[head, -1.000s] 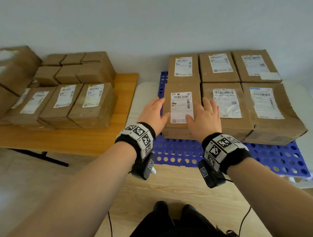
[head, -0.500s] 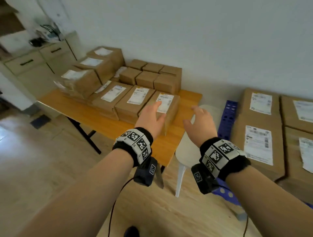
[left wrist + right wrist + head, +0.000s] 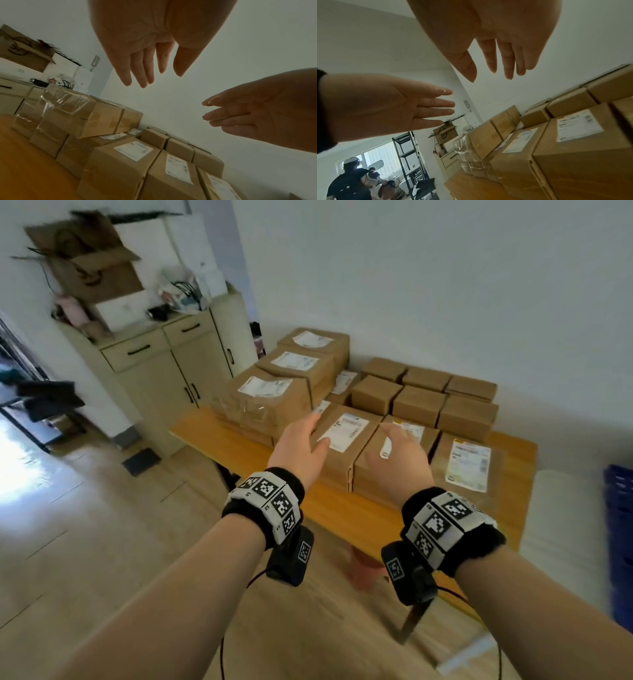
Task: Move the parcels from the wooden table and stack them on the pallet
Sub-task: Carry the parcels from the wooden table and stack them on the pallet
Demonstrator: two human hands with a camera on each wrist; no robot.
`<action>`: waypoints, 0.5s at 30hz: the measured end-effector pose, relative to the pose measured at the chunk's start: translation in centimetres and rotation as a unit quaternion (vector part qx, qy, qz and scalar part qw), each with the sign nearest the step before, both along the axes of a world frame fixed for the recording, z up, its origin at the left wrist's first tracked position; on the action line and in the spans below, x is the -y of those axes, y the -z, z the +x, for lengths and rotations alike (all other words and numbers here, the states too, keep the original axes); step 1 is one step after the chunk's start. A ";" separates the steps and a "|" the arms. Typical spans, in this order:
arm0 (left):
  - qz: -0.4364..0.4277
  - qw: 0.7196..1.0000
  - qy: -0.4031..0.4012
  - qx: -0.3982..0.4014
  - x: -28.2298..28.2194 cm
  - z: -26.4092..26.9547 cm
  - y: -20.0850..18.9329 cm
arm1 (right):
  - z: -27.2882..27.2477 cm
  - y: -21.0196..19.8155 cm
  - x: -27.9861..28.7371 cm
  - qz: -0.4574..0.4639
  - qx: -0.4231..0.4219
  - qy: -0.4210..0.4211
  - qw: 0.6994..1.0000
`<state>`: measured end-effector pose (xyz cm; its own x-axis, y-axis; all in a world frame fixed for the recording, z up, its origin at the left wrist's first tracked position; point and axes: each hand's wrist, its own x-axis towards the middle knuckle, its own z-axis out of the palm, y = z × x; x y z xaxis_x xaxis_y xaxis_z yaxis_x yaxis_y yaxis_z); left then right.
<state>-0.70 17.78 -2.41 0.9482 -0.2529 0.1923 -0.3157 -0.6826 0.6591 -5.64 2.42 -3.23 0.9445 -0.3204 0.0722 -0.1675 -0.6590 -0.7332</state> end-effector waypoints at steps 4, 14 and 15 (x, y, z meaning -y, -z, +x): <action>-0.009 1.000 -0.019 -0.004 -1.9 4.5 -0.1 | 4.9 -0.3 -1.7 0.000 0.000 -0.014 1.000; 0.033 0.995 -0.094 -0.013 -6.9 18.0 0.0 | 19.4 0.2 -6.3 0.083 -0.031 -0.044 0.995; 0.037 0.994 -0.104 -0.012 -7.5 19.1 0.1 | 20.3 0.5 -6.8 0.085 -0.041 -0.047 0.994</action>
